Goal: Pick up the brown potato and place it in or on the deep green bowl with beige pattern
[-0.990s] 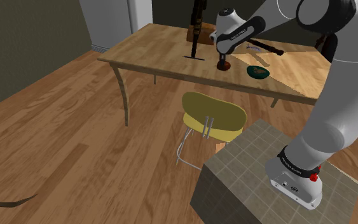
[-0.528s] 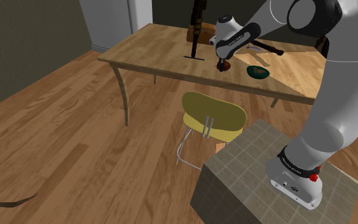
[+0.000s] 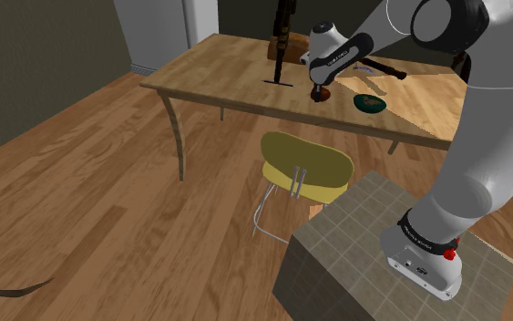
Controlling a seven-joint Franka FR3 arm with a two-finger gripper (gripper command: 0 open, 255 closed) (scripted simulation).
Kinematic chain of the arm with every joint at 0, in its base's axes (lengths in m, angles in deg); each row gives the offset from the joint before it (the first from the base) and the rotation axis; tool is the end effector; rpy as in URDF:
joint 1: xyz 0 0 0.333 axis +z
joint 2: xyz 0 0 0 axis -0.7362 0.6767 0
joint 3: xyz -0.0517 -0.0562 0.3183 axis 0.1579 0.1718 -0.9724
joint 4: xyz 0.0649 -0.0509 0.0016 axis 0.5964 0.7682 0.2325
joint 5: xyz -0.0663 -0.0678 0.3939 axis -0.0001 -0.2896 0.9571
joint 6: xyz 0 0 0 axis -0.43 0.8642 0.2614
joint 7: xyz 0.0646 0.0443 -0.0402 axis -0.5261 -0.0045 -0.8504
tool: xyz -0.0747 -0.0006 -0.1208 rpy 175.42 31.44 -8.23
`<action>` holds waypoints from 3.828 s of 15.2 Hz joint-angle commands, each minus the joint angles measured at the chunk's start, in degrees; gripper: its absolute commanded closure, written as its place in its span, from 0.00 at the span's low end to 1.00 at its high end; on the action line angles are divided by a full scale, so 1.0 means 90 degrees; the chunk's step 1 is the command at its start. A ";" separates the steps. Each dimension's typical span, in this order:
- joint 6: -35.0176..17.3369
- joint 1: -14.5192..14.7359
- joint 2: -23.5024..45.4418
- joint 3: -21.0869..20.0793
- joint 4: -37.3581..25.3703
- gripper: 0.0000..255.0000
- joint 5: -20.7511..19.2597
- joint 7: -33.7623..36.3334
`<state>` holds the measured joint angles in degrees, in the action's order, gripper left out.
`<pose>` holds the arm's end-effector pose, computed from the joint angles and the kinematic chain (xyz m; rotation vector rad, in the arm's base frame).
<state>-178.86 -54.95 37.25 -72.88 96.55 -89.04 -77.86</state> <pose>0.6346 -0.2300 0.2838 2.5135 0.9737 -0.0482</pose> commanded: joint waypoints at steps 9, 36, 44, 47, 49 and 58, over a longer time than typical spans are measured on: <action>0.0062 -0.0002 -0.0051 -0.0008 -0.0011 1.00 0.0018 -0.0034; 0.1140 -0.0250 -0.1536 0.0047 0.0159 1.00 0.0303 -0.1047; 0.0491 -0.0792 -0.2510 0.0506 0.1445 1.00 0.0176 -0.1842; 0.0284 -0.1007 -0.2802 0.0711 0.1806 1.00 0.0159 -0.2214; 0.0088 -0.1137 -0.2913 0.0852 0.2033 1.00 0.0141 -0.2424; -0.0647 -0.1190 -0.2478 0.0907 0.2359 1.00 -0.0052 -0.2124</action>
<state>-183.94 -65.59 14.59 -64.79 117.41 -89.28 -97.29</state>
